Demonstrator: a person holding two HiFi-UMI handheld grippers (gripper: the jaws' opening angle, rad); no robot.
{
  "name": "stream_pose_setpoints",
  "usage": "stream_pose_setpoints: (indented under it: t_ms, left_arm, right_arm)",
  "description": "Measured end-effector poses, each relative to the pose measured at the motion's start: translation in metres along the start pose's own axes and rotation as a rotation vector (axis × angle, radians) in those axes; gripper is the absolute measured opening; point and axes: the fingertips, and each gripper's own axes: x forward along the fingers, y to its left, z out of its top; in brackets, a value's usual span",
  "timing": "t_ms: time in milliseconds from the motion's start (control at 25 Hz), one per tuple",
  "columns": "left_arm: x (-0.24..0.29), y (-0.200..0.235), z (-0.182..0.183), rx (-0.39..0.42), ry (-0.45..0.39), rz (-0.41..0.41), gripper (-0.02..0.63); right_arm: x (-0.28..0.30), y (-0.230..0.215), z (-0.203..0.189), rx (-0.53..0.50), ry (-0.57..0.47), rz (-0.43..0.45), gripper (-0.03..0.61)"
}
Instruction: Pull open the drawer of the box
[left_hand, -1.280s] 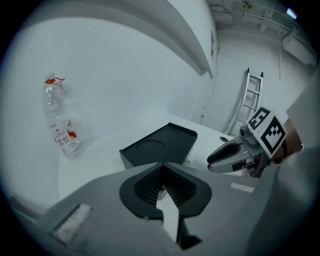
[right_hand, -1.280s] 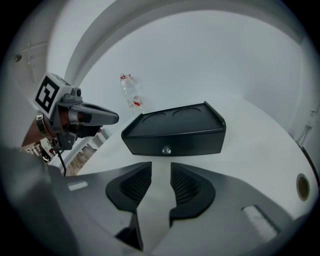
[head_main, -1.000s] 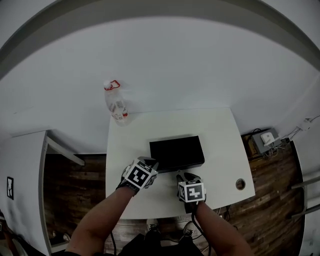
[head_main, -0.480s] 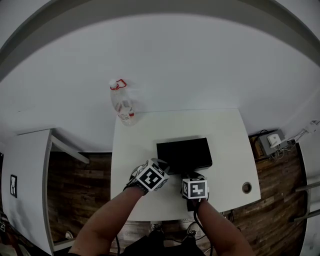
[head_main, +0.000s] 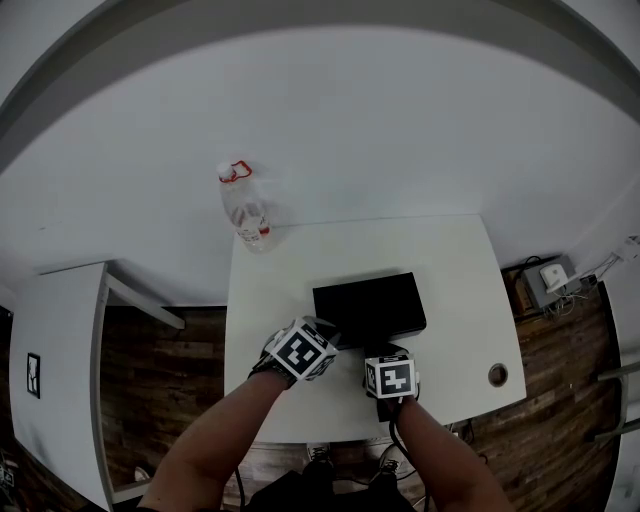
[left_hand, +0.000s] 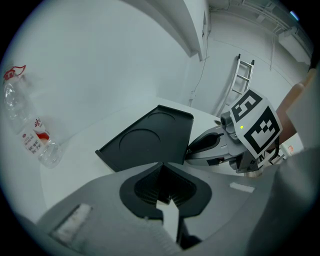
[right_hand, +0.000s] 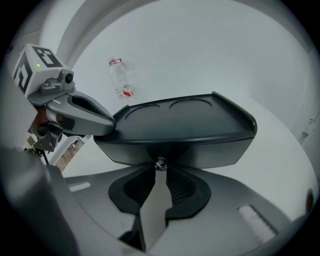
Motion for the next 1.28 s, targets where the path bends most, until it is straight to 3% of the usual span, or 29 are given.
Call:
stream_pose_setpoints:
  t_ms: [1280]
  left_arm:
    - [0.005,0.001,0.002,-0.055,0.015,-0.053,0.005]
  right_arm:
    - [-0.027,0.008,-0.037,0.017,0.020,0.014,0.071]
